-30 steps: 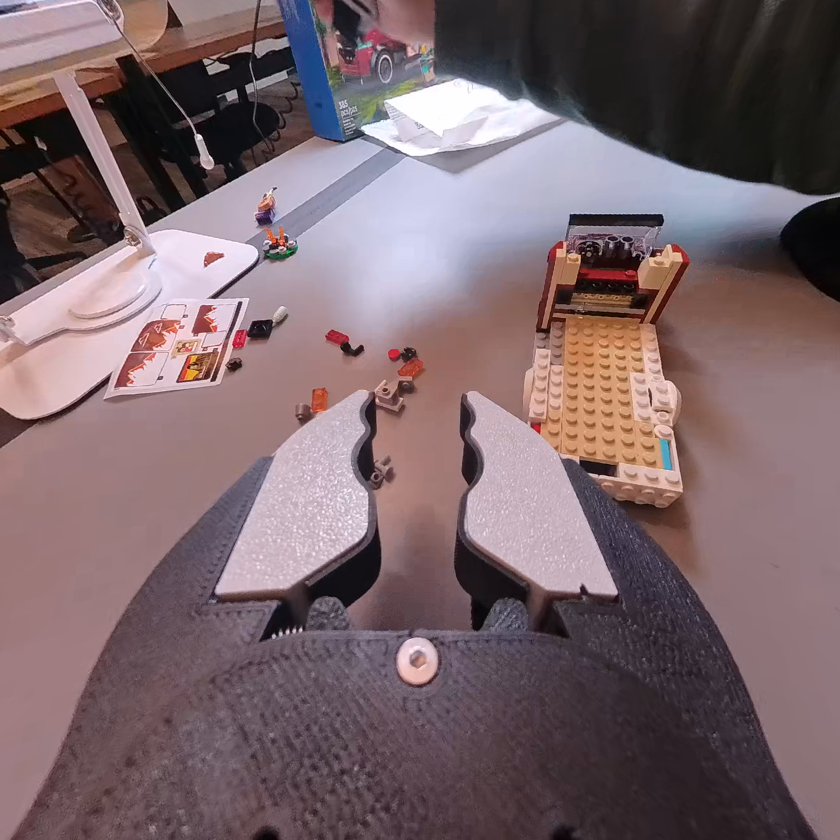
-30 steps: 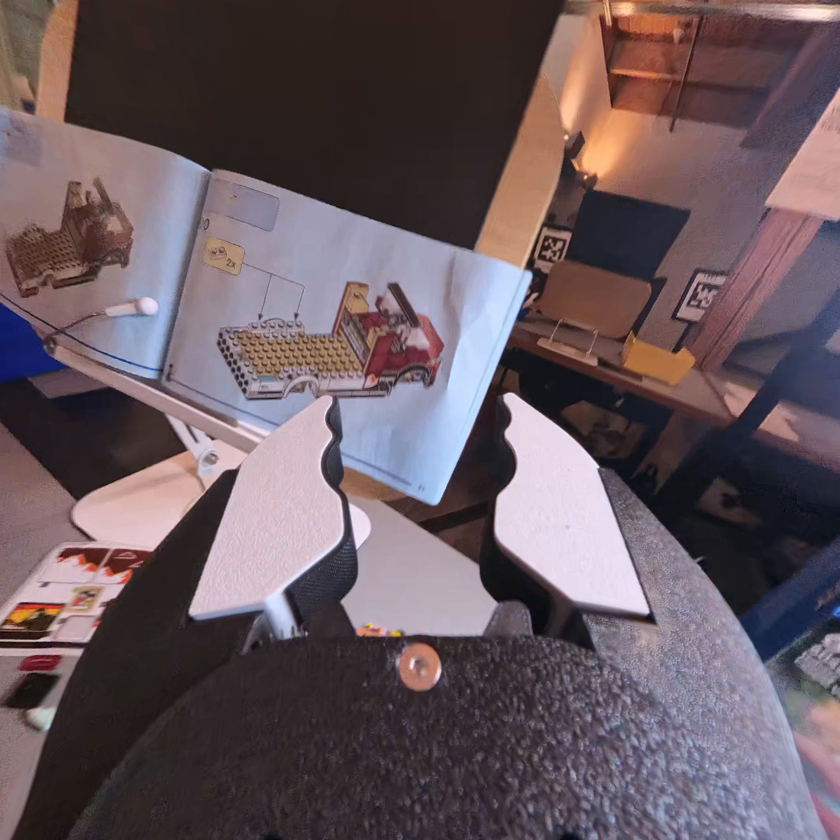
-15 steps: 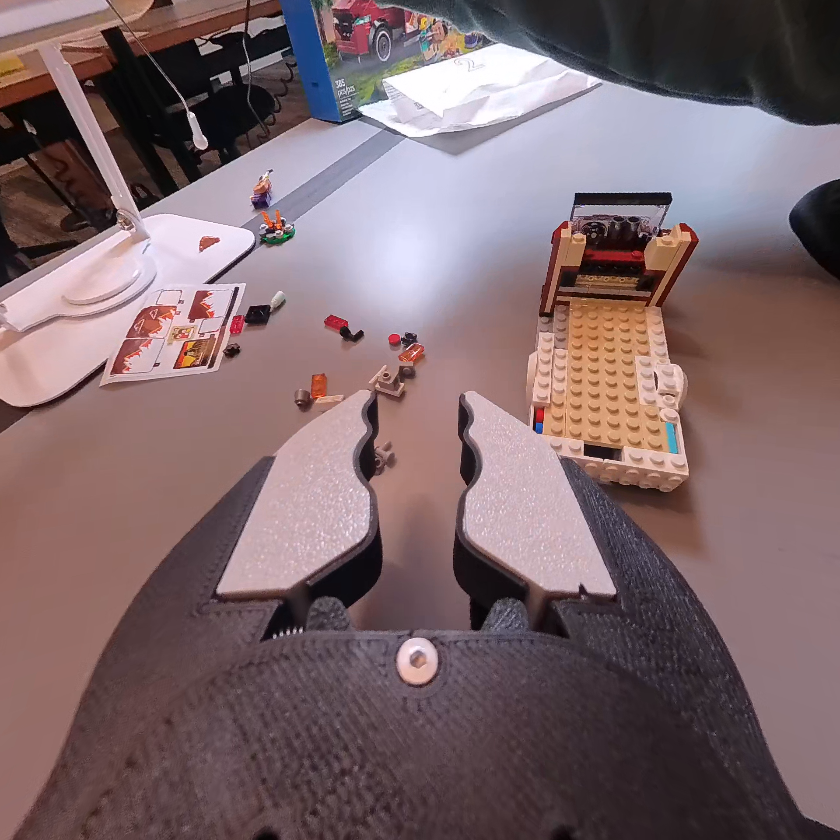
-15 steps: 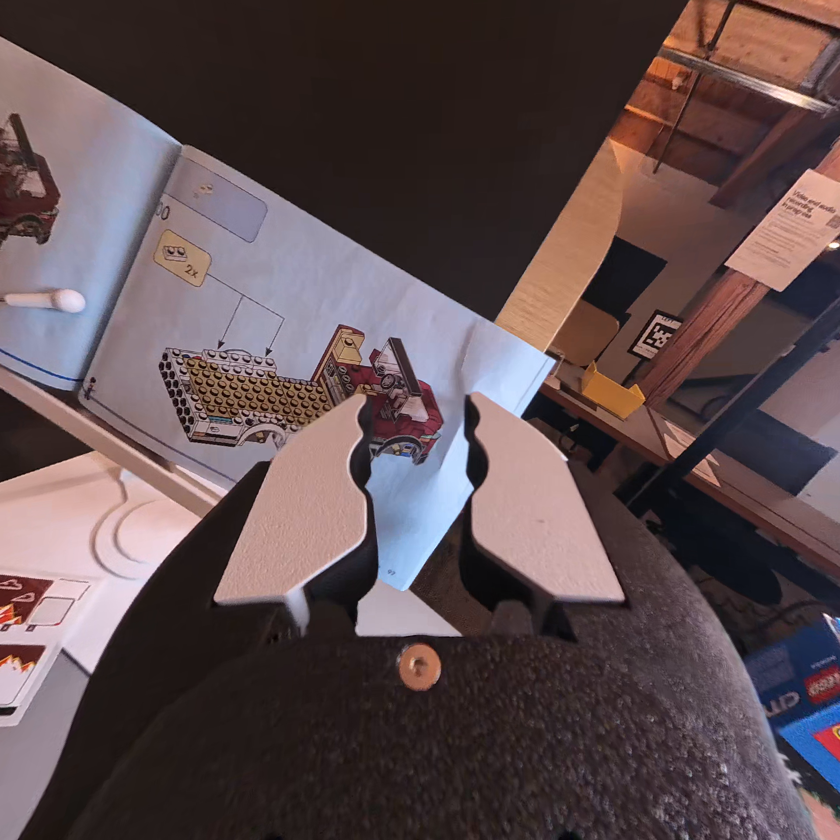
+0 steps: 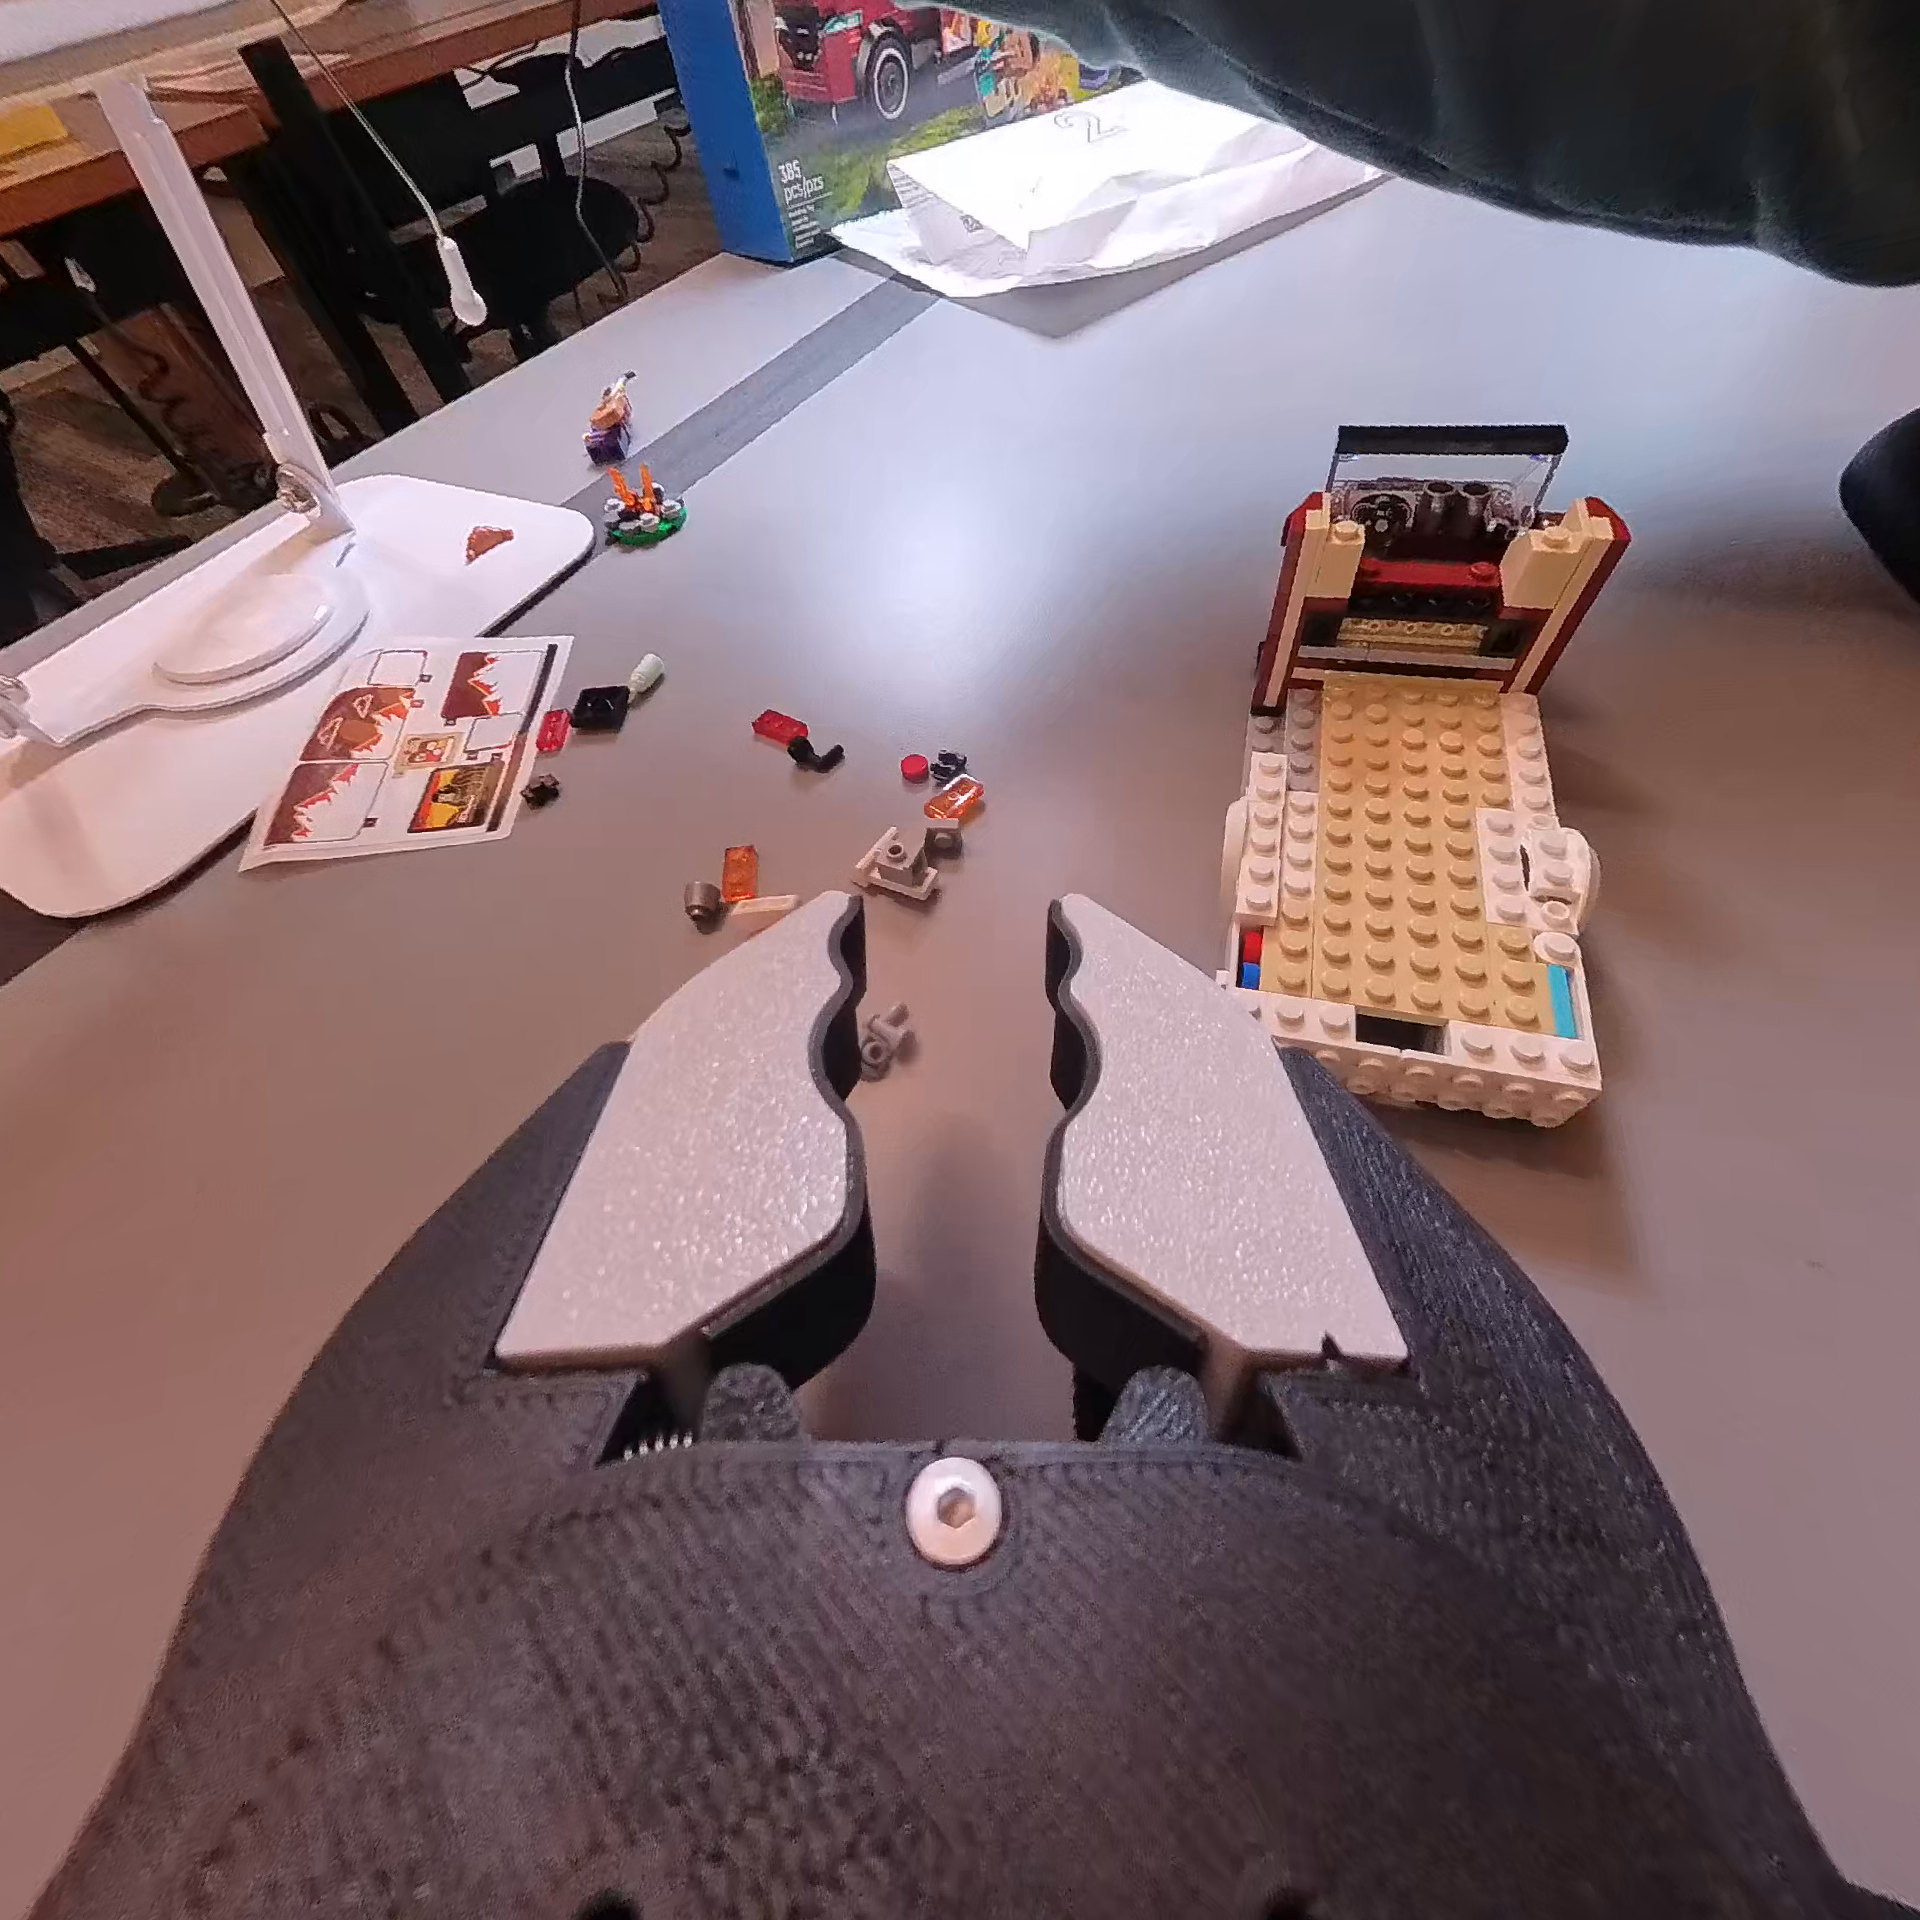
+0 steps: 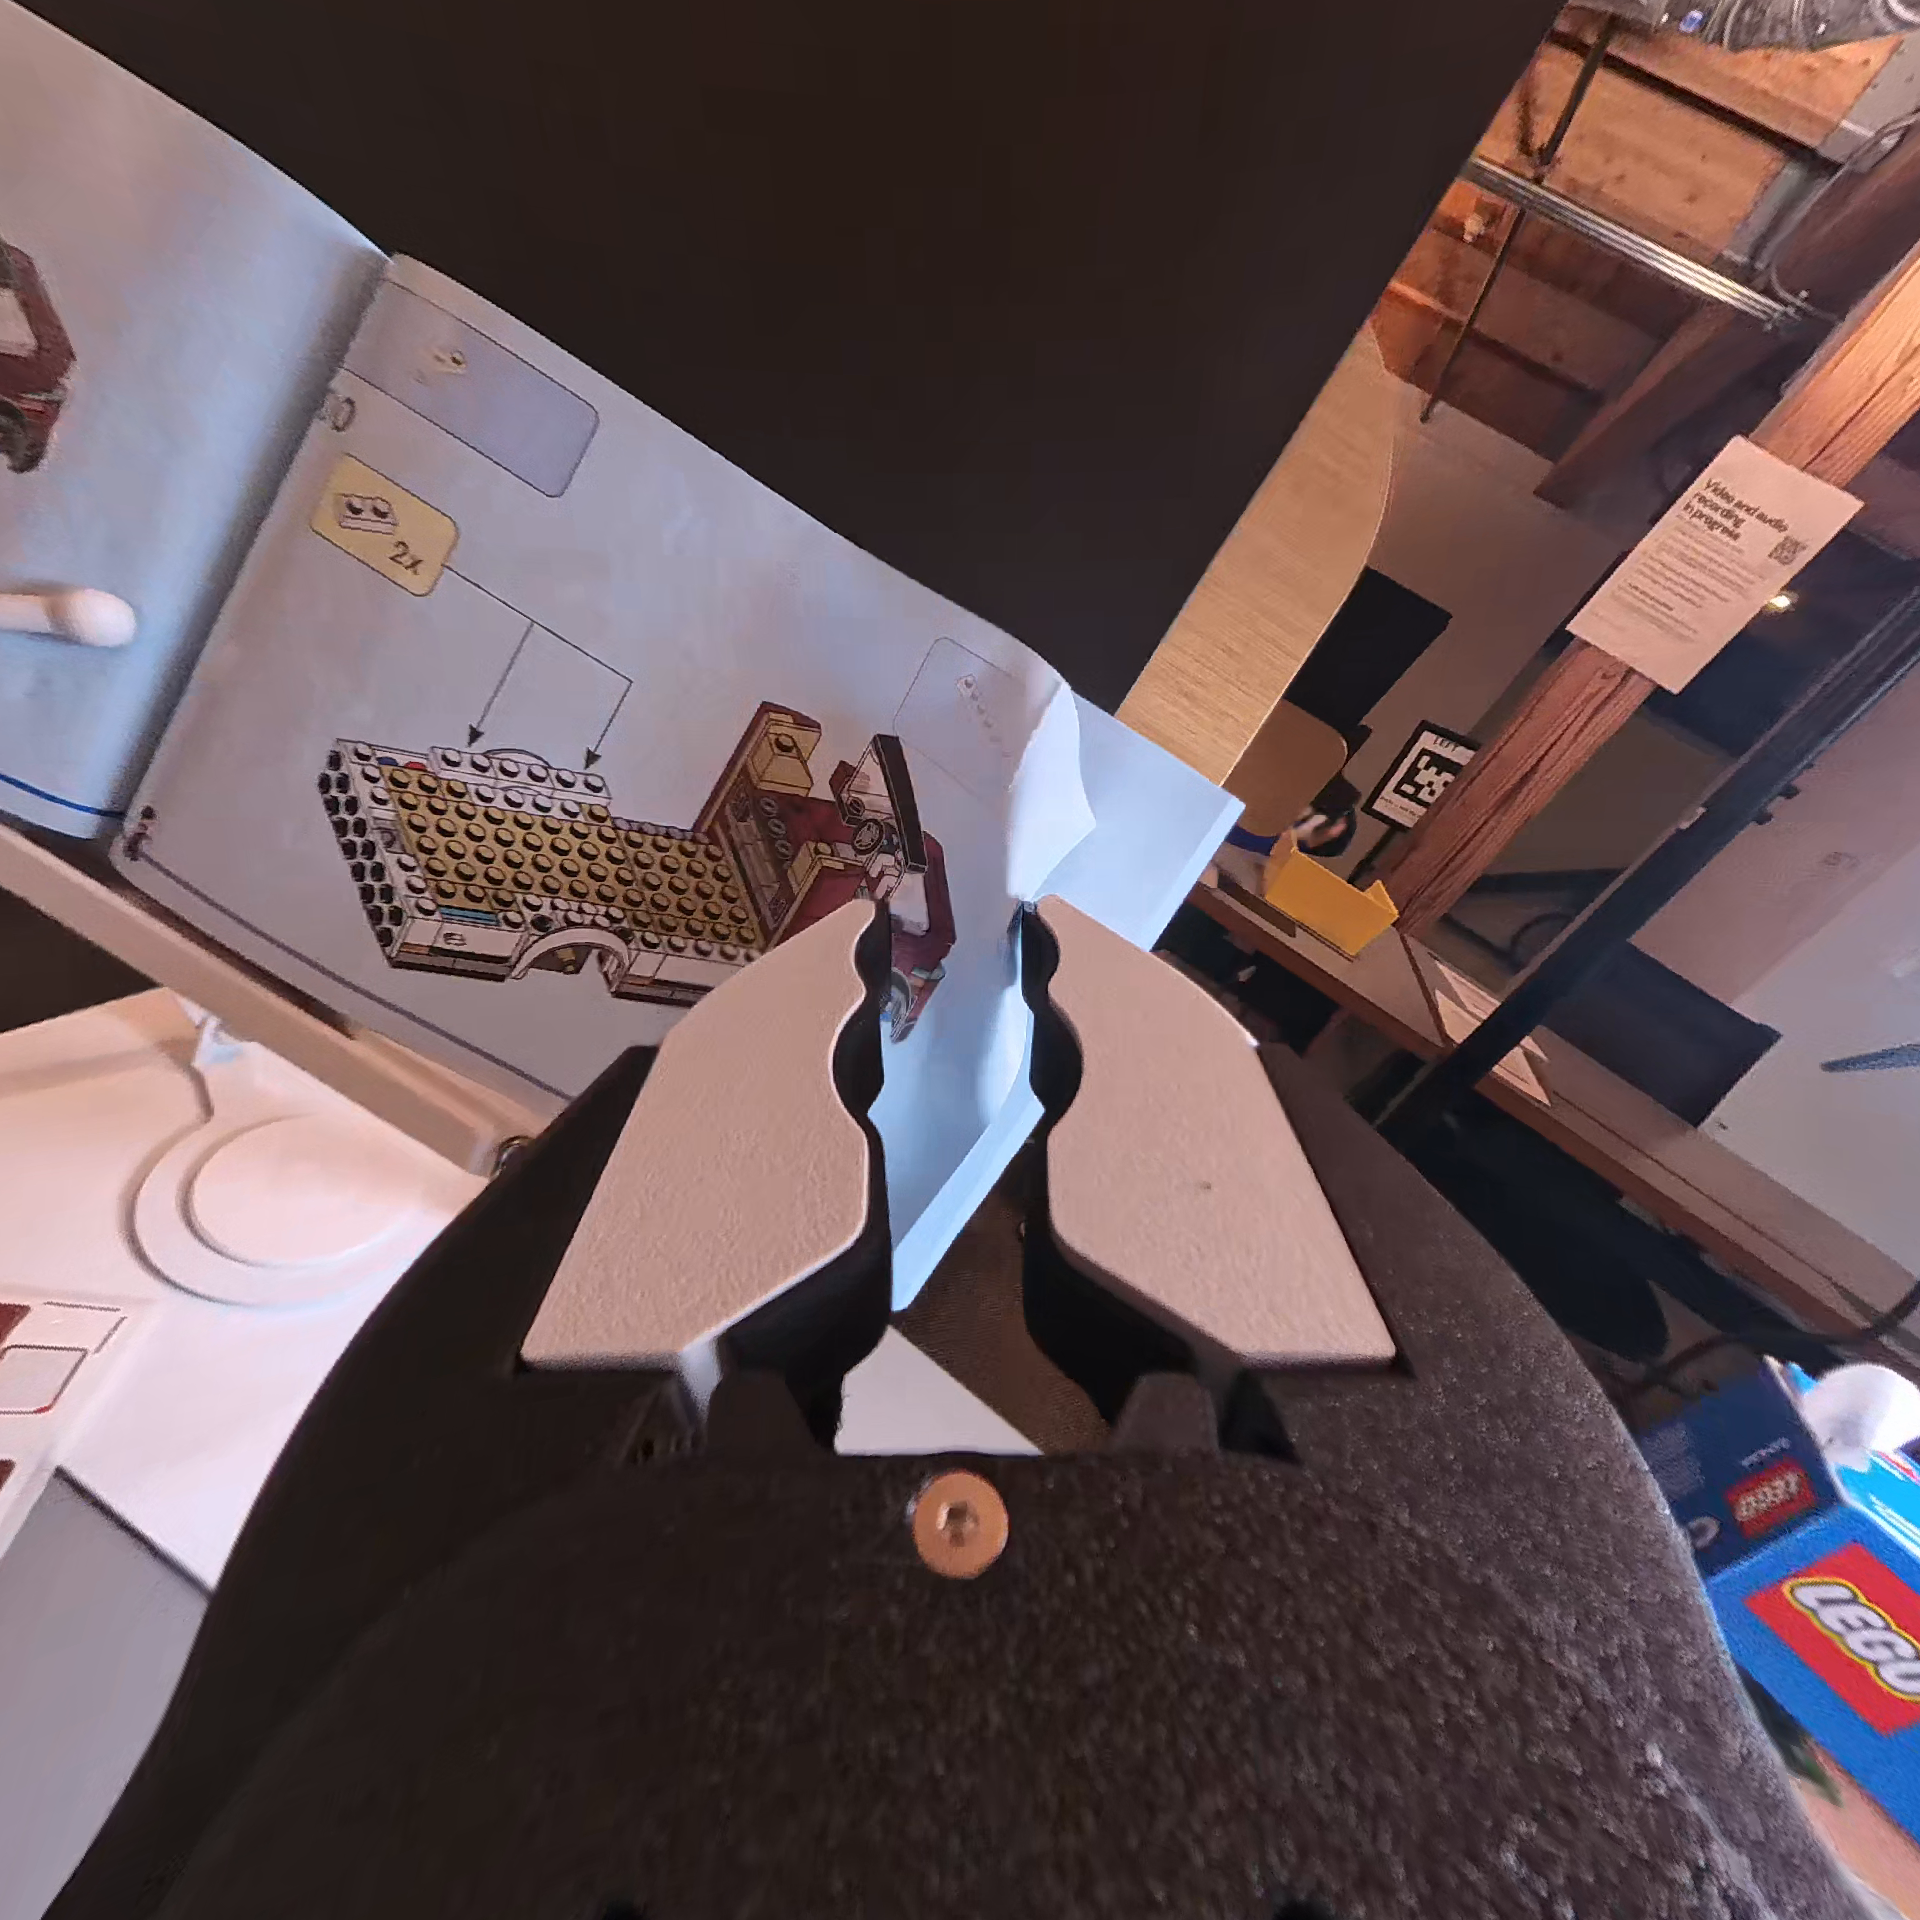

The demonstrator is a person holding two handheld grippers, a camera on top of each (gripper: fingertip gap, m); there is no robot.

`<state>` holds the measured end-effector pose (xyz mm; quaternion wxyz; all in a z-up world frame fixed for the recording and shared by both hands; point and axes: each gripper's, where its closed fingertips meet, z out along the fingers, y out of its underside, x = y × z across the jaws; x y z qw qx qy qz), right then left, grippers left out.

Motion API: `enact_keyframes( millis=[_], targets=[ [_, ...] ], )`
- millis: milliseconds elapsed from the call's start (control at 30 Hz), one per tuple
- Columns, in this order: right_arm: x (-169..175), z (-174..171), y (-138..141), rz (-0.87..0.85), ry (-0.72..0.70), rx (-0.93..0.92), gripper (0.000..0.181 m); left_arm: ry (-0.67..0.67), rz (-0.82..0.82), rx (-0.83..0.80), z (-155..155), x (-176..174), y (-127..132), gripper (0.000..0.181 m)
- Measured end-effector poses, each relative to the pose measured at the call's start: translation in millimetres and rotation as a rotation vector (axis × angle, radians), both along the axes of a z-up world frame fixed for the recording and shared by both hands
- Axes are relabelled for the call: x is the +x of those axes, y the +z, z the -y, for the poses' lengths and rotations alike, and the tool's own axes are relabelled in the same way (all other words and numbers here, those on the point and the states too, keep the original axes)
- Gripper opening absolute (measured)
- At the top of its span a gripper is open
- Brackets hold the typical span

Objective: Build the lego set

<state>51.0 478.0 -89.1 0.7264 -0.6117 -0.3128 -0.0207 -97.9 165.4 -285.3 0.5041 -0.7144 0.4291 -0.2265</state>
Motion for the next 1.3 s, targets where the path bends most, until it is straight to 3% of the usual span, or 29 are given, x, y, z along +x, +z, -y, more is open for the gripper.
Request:
enact_keyframes(
  millis=[100,233,400,467,633,733,767,900,1067,1167,1300],
  targets=[
    [-1.8,9.9,-5.8,-0.031,0.063,-0.056,0.021,0.062,-0.005,0.049,-15.4,-5.0,11.6,0.035],
    [-3.8,20.5,-17.0,-0.089,0.165,-0.181,0.021,0.17,0.002,0.176,-57.5,-7.2,61.3,0.039],
    [-4.6,24.8,-37.5,-0.12,0.31,-0.396,0.022,0.349,-0.026,0.351,-137.8,-9.4,142.1,0.041],
    [-6.9,28.9,-42.6,-0.12,0.385,-0.46,0.021,0.401,-0.086,0.341,-175.9,-11.7,156.9,0.046],
    [-15.3,54.3,-35.4,-0.104,0.556,-0.49,0.004,0.442,-0.283,0.289,-247.4,-17.7,146.4,0.038],
    [-25.0,75.5,-26.6,-0.065,0.639,-0.469,0.0,0.467,-0.348,0.346,-260.6,-27.3,143.5,0.006],
    [-30.9,84.2,-23.9,-0.047,0.672,-0.465,0.0,0.459,-0.328,0.359,-260.7,-28.5,144.1,0.003],
    [-62.1,113.6,-13.1,0.016,0.767,-0.446,0.0,0.49,-0.099,0.358,-256.1,-37.6,153.9,0.002],
    [-112.9,133.1,-6.6,0.108,0.8,-0.423,0.001,0.618,0.208,0.297,-254.2,-81.9,165.7,0.002],
    [-145.2,126.5,-10.4,0.162,0.762,-0.408,0.002,0.663,0.339,0.211,-255.8,-106.7,154.0,0.004],
    [-180.4,105.6,-24.4,0.184,0.703,-0.42,0.006,0.651,0.404,0.183,-254.9,-113.2,148.0,0.005]
  ],
)
